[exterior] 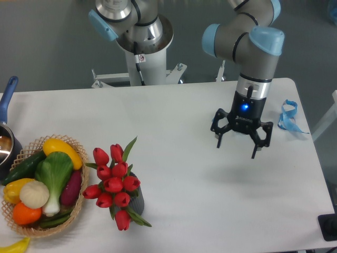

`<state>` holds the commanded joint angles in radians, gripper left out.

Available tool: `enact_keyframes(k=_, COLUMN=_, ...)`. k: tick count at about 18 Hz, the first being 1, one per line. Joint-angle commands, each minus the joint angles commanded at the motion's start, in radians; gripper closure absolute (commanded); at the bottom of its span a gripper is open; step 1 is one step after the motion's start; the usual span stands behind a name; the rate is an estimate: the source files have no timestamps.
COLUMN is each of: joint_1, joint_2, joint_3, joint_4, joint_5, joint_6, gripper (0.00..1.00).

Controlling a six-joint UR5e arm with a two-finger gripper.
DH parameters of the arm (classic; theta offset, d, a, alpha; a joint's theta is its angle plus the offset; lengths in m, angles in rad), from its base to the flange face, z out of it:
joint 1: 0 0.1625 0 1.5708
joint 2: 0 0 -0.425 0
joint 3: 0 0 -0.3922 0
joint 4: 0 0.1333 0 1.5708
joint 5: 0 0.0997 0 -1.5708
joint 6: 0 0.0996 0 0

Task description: Insert the flowers into the vase

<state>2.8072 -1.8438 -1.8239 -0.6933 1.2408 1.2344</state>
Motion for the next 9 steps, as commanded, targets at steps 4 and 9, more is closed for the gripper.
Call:
enact_keyframes(k=4, joint_1=-0.011, joint_2=0.003, joint_3=-0.014, joint_4=-0.029, joint_5=0.066, joint_6=0.14, gripper=0.0)
enact_keyframes(k=9, joint_1=-0.015, joint_2=0.028, joint_3=-0.07, joint_4=-0.051, joint_5=0.147, joint_6=0.151, gripper=0.0)
